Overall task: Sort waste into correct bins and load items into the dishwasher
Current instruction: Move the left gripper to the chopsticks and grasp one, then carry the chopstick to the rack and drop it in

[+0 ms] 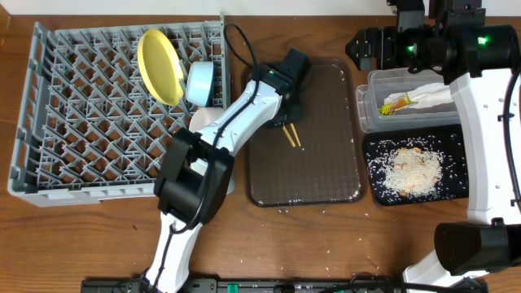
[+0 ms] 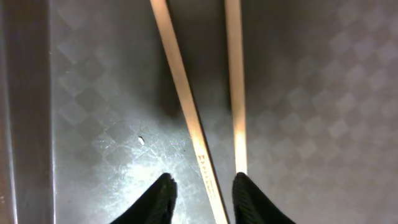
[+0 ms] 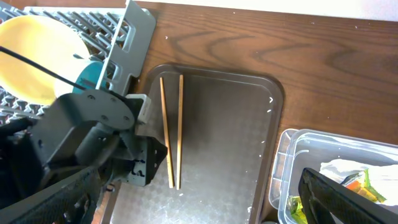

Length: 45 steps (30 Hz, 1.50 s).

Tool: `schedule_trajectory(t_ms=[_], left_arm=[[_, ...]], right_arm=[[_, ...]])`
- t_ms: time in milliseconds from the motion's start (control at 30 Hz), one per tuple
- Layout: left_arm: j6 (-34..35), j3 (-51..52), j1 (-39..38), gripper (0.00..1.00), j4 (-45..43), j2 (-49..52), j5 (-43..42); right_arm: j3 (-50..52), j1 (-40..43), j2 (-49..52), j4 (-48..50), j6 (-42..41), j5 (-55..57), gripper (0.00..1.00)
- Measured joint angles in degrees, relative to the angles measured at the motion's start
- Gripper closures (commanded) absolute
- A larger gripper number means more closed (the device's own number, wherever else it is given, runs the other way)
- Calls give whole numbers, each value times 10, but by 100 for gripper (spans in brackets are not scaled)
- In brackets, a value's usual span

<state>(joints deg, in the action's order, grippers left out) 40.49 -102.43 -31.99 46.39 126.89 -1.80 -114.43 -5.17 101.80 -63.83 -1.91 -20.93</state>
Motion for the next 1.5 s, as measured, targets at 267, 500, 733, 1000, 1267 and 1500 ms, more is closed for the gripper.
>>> schedule_trajectory(t_ms=[267,500,733,1000,1267,1500], left_arm=[[13,0,0,73,-3,26,0],[14,0,-1,73,-9,29,0],[15,0,-7,91,-12,44,0],[17,0,-7,93,-2,44,-15],[-46,6,17,93,39,-25,-37],[-166,1,66,93,108,-240,-16]], right_arm=[[0,0,0,0,0,0,1],[0,0,0,-1,0,0,1],[0,0,0,-1,0,0,1],[0,0,0,-2,0,0,1],[0,0,0,-2,0,0,1],[0,0,0,-2,0,0,1]])
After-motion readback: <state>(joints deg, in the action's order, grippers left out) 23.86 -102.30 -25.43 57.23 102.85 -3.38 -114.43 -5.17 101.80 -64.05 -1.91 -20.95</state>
